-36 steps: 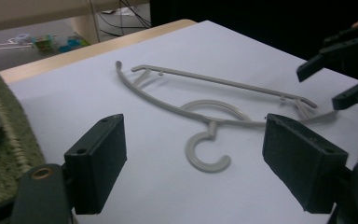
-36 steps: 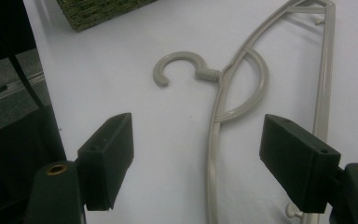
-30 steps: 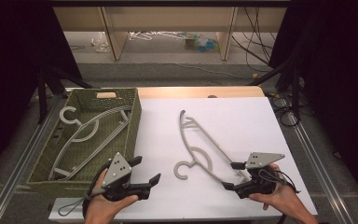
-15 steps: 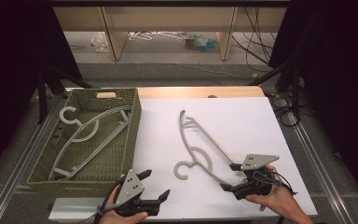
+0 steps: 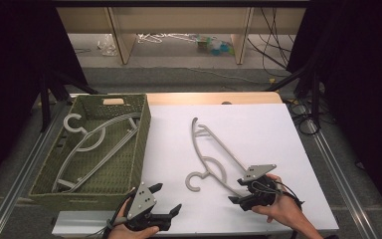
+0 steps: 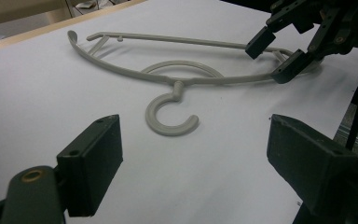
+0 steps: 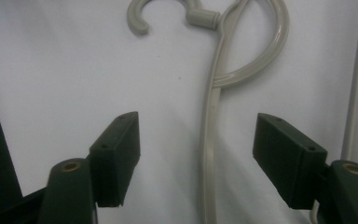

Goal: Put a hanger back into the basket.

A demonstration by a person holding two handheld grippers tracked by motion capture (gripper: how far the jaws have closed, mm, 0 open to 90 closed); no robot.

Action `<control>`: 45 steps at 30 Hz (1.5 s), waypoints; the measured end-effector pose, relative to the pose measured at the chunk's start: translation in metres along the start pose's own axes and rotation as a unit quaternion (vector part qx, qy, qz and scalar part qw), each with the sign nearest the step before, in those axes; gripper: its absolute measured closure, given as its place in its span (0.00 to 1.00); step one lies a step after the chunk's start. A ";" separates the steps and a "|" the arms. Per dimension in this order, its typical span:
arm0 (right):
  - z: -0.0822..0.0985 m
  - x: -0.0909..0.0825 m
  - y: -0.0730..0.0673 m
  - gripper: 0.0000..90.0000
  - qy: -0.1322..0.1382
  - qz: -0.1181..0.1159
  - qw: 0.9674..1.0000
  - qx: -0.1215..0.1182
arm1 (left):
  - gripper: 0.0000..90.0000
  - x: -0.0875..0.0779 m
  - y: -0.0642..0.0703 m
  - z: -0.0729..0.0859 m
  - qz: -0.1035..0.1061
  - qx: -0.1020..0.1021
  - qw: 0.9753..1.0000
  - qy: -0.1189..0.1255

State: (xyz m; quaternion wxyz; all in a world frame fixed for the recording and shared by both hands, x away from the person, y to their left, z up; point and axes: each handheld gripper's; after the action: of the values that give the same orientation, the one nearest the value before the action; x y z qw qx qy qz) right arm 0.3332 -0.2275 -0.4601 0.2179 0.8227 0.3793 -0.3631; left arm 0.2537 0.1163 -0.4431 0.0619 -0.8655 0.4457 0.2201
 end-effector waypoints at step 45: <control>-0.015 0.016 0.011 0.90 -0.082 -0.017 0.996 0.028 | 0.23 0.000 -0.007 0.002 -0.016 0.015 1.000 -0.003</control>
State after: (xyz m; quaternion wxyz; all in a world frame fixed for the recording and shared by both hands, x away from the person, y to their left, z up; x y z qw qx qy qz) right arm 0.3552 -0.2173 -0.4616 0.2191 0.7893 0.3641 -0.4432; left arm 0.2584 0.1207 -0.4452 0.0800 -0.8709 0.4346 0.2151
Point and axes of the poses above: each handheld gripper's, and its own axes: x roughly forward along the jaws, z roughly out of its underside, y roughly to its right, and after that the axes turned 8 degrees about z, right-handed
